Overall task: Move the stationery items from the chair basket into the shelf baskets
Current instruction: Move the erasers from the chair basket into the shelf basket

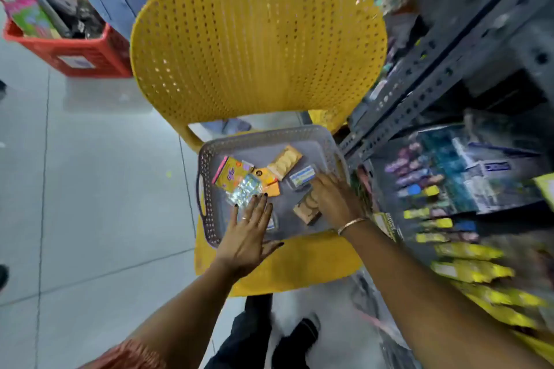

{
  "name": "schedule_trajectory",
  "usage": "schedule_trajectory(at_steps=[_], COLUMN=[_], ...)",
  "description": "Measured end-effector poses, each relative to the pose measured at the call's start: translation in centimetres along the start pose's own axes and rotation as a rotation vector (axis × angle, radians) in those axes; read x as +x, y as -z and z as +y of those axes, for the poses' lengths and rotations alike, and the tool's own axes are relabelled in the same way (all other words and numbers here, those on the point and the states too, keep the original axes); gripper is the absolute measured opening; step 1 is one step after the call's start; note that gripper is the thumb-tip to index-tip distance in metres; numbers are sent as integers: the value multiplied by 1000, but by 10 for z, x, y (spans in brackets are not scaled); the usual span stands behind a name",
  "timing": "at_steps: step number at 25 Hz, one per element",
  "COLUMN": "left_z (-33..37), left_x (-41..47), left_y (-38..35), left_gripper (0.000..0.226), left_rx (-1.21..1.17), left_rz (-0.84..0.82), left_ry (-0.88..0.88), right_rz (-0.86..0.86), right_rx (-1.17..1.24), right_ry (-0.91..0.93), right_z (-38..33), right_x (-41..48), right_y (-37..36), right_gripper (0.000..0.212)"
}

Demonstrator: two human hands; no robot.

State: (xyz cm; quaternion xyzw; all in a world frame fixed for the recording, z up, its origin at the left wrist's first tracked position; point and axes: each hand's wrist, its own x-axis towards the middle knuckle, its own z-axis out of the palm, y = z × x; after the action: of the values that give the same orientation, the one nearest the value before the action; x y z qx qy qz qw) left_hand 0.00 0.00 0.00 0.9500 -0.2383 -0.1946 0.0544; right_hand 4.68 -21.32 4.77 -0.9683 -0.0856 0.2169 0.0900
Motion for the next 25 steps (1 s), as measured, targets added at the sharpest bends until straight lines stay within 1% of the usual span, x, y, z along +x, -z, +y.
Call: schedule_trajectory(at_steps=[1, 2, 6, 10, 12, 15, 17, 19, 21, 22, 23, 25], left_z=[-3, -7, -15, -16, -16, -16, -15, -16, -17, -18, -18, -18], left_x=[4, 7, 12, 12, 11, 11, 11, 11, 12, 12, 12, 13], left_y=[-16, -25, -49, -50, -50, -51, -51, -53, -55, -56, -56, -55], left_gripper=[84, 85, 98, 95, 91, 87, 85, 85, 85, 84, 84, 85], left_rx=[20, 24, -21, 6, 3, -22, -43, -57, -52, -45, -36, -25], left_rz=[0, 17, -14, -25, -21, -18, -14, -8, -5, -1, 0, 14], left_ry=[5, -8, 29, 24, 27, 28, 26, 29, 23, 19, 15, 9], right_rz=[-66, -90, -105, -58, -7, 33, 70, 75, 21, -35, -79, -109], right_rx=[-41, -47, -127, -227, -321, -377, -392, -390, -359, -330, -292, -182], right_ry=[-4, 18, 50, 138, 181, 211, 224, 235, 231, 218, 195, 141], right_z=[3, 6, 20, 29, 30, 31, 34, 36, 36, 35, 35, 36], right_x=[6, 14, 33, 41, 42, 46, 47, 47, 47, 46, 45, 41], right_y=[-13, -23, -65, -79, -81, -80, -83, -82, -75, -71, -67, -57], right_gripper=[41, 41, 52, 59, 57, 44, 39, 41, 44, 44, 44, 44])
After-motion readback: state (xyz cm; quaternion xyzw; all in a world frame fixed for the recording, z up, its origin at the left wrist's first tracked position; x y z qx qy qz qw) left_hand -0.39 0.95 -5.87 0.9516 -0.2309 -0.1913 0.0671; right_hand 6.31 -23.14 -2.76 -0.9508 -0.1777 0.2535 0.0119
